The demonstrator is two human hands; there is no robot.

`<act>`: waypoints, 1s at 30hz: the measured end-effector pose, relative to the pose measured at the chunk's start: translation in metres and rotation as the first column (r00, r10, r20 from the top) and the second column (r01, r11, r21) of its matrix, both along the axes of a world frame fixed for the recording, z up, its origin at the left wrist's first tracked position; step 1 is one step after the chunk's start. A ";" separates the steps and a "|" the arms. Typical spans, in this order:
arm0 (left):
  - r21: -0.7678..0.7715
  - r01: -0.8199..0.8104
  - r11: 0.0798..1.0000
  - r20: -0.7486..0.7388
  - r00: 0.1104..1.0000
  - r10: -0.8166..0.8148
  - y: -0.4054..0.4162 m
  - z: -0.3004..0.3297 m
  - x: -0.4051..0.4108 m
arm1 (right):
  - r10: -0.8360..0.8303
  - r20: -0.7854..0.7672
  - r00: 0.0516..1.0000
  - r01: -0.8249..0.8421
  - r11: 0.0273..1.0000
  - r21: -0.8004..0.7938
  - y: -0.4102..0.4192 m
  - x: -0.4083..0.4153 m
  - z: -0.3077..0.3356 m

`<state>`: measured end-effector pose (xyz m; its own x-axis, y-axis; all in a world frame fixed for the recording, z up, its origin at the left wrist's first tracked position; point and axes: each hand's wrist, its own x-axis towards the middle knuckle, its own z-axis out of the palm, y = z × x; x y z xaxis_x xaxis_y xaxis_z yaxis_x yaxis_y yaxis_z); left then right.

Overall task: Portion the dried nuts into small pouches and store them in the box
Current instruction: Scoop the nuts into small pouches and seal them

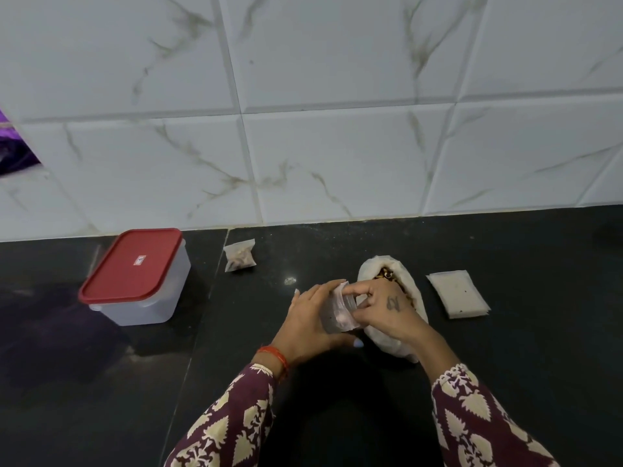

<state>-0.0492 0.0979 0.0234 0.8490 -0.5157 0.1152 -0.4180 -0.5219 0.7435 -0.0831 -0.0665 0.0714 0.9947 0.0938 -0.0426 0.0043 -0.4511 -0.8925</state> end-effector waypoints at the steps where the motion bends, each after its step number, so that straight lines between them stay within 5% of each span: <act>1: -0.059 0.006 0.998 -0.053 0.999 -0.009 0.000 0.003 0.000 | 0.008 -0.006 1.000 -0.008 0.999 0.033 0.000 -0.001 0.002; 8: -0.213 -0.023 0.977 -0.170 0.985 -0.013 -0.003 0.003 0.001 | 0.055 0.010 0.998 -0.056 0.998 0.040 -0.012 -0.003 0.000; 11: -0.167 -0.098 0.981 -0.106 0.991 0.081 -0.008 -0.004 -0.001 | -0.147 0.063 0.987 0.146 0.989 0.024 -0.034 0.001 -0.006; 14: -0.077 -0.122 0.990 -0.006 0.993 0.122 -0.013 -0.019 0.000 | -0.384 0.094 0.919 0.395 0.891 -0.223 -0.062 0.000 -0.018; 18: -0.014 -0.117 0.993 0.033 0.992 0.118 -0.026 -0.036 0.002 | -0.387 -0.072 0.919 0.251 0.717 -0.650 -0.068 -0.010 -0.033; 26: -0.016 -0.066 0.998 -0.100 0.993 0.064 -0.040 -0.053 0.007 | -0.459 -0.066 0.886 0.322 0.711 -0.626 -0.071 -0.006 -0.040; 30: 0.003 -0.026 1.000 -0.169 0.985 0.026 -0.038 -0.058 0.008 | -0.451 0.100 0.887 0.420 0.695 -0.584 -0.076 0.005 -0.042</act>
<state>-0.0412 0.0604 -0.0345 0.8692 -0.4935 -0.0309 -0.2730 -0.5312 0.8020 -0.0785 -0.1429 0.0292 0.9131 -0.4076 0.0108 -0.3584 -0.8150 -0.4554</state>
